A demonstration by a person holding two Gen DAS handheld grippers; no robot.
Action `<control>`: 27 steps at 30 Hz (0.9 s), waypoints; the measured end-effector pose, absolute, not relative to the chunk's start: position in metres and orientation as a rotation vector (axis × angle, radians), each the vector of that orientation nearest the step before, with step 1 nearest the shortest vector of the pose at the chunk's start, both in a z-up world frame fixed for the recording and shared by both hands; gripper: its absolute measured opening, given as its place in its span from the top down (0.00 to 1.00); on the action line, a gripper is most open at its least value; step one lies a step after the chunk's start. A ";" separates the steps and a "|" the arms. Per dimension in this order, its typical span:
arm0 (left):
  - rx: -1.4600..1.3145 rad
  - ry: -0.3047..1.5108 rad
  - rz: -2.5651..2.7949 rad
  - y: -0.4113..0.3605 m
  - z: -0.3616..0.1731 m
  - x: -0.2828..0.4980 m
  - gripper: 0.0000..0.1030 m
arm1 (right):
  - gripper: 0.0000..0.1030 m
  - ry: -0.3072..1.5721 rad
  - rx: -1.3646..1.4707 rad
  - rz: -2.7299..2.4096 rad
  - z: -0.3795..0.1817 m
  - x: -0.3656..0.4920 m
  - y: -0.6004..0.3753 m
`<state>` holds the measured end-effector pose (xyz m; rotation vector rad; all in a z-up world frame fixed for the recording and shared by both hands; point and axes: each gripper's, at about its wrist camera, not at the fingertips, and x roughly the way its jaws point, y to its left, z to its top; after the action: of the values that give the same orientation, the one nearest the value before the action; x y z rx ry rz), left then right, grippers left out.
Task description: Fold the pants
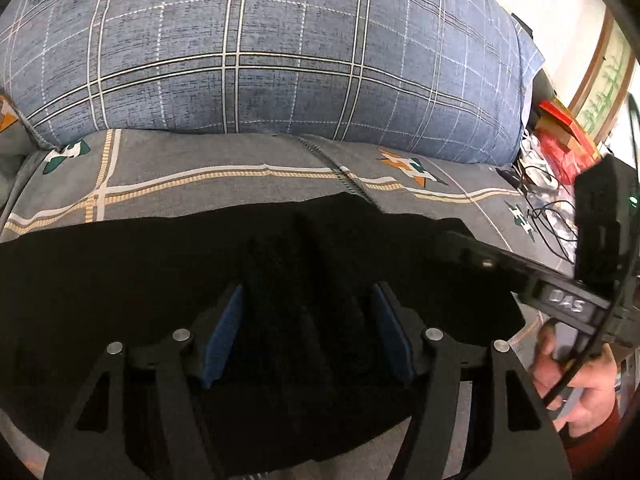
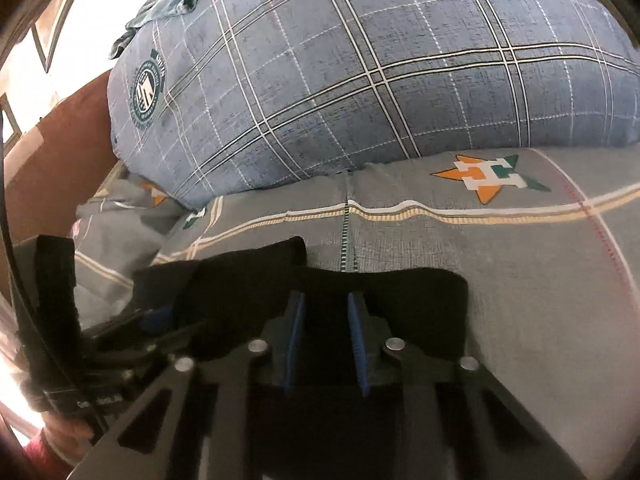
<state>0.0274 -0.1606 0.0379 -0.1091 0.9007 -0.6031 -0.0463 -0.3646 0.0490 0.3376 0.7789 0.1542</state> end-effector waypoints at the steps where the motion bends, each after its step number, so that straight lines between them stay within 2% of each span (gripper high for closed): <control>1: -0.116 0.900 -0.598 -0.158 0.039 0.026 0.37 | 0.76 0.772 0.337 0.151 0.052 -0.051 -0.366; 8: -0.108 0.899 -0.557 -0.147 0.041 0.007 0.37 | 0.65 0.766 0.293 0.146 0.065 -0.097 -0.361; 14: -0.110 0.890 -0.516 -0.144 0.042 0.000 0.37 | 0.61 0.787 0.292 0.128 0.049 -0.103 -0.352; 18: -0.120 0.854 -0.492 -0.133 0.054 -0.010 0.25 | 0.61 0.750 0.322 0.173 0.071 -0.110 -0.347; 19: -0.121 0.847 -0.481 -0.130 0.056 -0.013 0.24 | 0.58 0.737 0.314 0.173 0.075 -0.112 -0.344; 20: -0.121 0.843 -0.471 -0.127 0.058 -0.015 0.23 | 0.55 0.728 0.314 0.177 0.077 -0.113 -0.341; 27: -0.126 0.818 -0.431 -0.106 0.067 -0.028 0.23 | 0.55 0.738 0.334 0.204 0.078 -0.117 -0.319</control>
<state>-0.0284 -0.1062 0.0670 -0.1264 0.8183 -0.4312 -0.1173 -0.3190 0.0780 0.3335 0.7376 0.2035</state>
